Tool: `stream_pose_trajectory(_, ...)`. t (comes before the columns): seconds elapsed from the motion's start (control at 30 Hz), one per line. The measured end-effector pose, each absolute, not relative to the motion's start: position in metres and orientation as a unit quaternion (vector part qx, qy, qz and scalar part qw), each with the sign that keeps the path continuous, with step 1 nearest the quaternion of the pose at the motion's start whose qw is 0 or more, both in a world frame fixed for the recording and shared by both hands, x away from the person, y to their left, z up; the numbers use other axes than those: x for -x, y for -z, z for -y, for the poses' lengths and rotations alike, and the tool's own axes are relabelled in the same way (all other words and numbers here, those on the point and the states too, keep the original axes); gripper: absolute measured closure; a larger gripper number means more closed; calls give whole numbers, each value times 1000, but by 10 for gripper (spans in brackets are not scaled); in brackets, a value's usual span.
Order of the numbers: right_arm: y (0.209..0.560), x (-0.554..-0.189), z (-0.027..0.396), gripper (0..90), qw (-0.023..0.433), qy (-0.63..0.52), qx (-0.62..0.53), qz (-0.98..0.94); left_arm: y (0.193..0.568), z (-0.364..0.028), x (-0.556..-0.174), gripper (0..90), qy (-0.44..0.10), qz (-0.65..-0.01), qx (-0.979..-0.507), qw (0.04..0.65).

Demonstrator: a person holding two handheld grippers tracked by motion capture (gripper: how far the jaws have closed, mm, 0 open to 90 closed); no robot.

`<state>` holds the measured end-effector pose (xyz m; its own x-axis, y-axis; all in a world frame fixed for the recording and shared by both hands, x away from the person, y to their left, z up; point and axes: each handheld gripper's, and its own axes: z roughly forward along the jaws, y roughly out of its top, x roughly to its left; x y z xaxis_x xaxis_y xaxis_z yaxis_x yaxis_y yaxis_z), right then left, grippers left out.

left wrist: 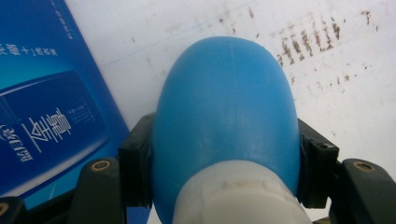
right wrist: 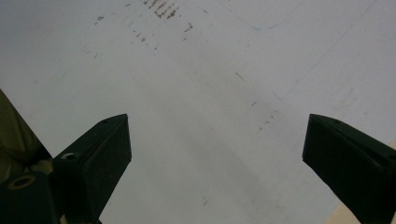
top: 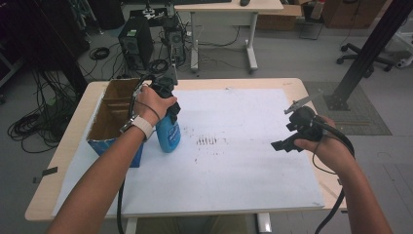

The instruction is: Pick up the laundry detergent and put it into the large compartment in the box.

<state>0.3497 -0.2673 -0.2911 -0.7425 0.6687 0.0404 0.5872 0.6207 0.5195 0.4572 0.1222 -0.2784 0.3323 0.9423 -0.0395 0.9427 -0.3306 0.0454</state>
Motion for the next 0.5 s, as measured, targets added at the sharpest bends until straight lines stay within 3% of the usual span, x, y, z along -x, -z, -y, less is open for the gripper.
stream_pose_trajectory(0.5,290,-349,267,82,79,-261,-350,-896,269,-122,-454,372,-4,-577,-816,31)
